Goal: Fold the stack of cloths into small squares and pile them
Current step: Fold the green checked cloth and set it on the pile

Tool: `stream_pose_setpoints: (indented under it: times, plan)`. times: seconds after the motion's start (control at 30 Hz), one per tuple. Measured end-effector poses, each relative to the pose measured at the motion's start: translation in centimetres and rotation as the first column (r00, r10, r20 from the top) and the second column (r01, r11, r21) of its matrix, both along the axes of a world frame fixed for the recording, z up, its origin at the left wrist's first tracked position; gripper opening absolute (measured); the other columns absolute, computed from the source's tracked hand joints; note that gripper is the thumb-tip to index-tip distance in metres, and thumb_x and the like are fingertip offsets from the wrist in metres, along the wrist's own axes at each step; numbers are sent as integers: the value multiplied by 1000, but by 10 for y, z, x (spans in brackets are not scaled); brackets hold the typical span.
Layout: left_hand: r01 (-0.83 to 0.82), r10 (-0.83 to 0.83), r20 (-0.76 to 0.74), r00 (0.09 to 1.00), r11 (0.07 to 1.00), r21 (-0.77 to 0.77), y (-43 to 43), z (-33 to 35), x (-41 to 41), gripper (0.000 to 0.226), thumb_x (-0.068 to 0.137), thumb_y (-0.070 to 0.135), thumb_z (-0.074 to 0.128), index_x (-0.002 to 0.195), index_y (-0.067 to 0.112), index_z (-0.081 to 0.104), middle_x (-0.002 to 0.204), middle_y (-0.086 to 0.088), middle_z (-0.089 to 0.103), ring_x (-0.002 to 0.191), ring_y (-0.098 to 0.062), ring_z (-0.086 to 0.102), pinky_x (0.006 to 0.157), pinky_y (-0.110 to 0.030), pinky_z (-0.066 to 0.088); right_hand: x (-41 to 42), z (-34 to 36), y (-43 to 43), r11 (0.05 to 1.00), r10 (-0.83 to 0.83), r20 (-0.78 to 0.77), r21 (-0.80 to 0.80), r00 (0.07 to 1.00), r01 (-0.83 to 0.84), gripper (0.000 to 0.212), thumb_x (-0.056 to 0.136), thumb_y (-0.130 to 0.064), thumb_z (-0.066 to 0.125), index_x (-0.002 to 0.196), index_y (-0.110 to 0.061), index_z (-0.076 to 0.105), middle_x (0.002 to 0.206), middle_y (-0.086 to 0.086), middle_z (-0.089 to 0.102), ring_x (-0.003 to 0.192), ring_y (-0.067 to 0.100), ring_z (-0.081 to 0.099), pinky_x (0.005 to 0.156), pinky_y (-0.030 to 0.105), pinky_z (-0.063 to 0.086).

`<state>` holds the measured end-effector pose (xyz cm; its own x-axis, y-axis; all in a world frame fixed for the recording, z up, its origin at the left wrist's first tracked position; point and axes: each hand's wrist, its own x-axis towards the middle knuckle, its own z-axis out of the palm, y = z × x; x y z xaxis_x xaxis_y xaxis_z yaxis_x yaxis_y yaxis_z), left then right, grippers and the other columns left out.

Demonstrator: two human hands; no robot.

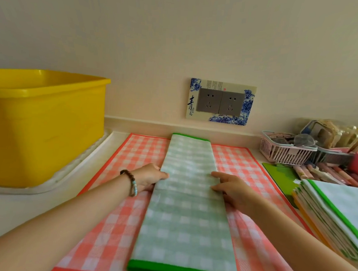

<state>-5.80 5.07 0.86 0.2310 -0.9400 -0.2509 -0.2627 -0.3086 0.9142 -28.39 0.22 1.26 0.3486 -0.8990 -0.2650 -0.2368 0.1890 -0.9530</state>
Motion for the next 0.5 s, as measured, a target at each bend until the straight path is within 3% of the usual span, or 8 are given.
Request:
stream_pose_setpoints:
  times: [0.1, 0.17, 0.23, 0.3, 0.37, 0.4, 0.43, 0.5]
  plan:
    - [27, -27, 27, 999, 1000, 8, 6, 3, -1, 23, 92, 12, 57, 111, -1, 60, 108, -12, 67, 82, -14, 64, 72, -24, 53, -1, 4, 5, 1000, -4, 3, -24, 1000, 4, 52, 89, 8, 50, 135, -16, 47, 125, 2, 48, 85, 16, 62, 60, 25, 53]
    - [47, -47, 57, 997, 999, 16, 15, 7, 1, 27, 91, 16, 60, 114, 2, 58, 112, -10, 66, 82, -11, 64, 70, -22, 53, -6, 4, 8, 999, -30, 41, -32, 999, 31, 49, 90, 7, 48, 134, -14, 49, 135, 5, 46, 97, 21, 61, 73, 28, 54]
    - [71, -73, 116, 991, 997, 20, 29, 12, 5, 48, 89, 23, 63, 129, 5, 45, 115, -3, 62, 86, -11, 63, 63, -23, 54, -15, 1, 11, 984, -57, -67, -172, 996, 45, 46, 90, 5, 48, 130, -18, 52, 137, 3, 48, 108, 24, 59, 90, 37, 52]
    - [159, -134, 364, 922, 987, -39, 48, 16, 11, 66, 86, 32, 65, 140, 18, 30, 126, 2, 49, 95, -11, 59, 65, -19, 50, -28, -2, 19, 913, -69, -237, -407, 969, -35, 48, 90, 5, 46, 125, -26, 53, 129, 1, 53, 113, 25, 58, 92, 39, 52]
    - [338, -223, 590, 776, 937, -90, 69, 20, 14, 66, 82, 44, 66, 138, 33, 32, 129, 13, 40, 111, -8, 51, 82, -16, 42, -44, -6, 33, 736, -26, -401, -628, 916, -254, 55, 90, 8, 42, 124, -36, 48, 139, -4, 46, 121, 18, 53, 92, 29, 50]
    - [429, -292, 628, 722, 900, -75, 80, 21, 15, 64, 79, 48, 67, 134, 38, 36, 128, 19, 38, 117, -4, 46, 89, -14, 38, -52, -6, 39, 612, -31, -545, -673, 838, -415, 59, 91, 6, 40, 128, -40, 44, 146, -7, 38, 126, 14, 48, 96, 24, 46]
    - [501, -367, 637, 678, 865, -34, 90, 21, 15, 64, 77, 51, 68, 133, 42, 38, 130, 23, 36, 122, 1, 40, 94, -12, 32, -58, -7, 44, 487, -66, -709, -637, 702, -597, 62, 93, 3, 38, 136, -41, 36, 151, -12, 28, 130, 11, 42, 97, 19, 42]
    - [586, -485, 637, 599, 808, 64, 105, 19, 15, 73, 74, 54, 70, 137, 43, 34, 137, 28, 29, 127, 9, 28, 98, -5, 21, -68, -7, 49, 333, -143, -885, -465, 443, -820, 65, 97, -7, 35, 145, -44, 14, 156, -18, 9, 136, 9, 33, 100, 18, 36]
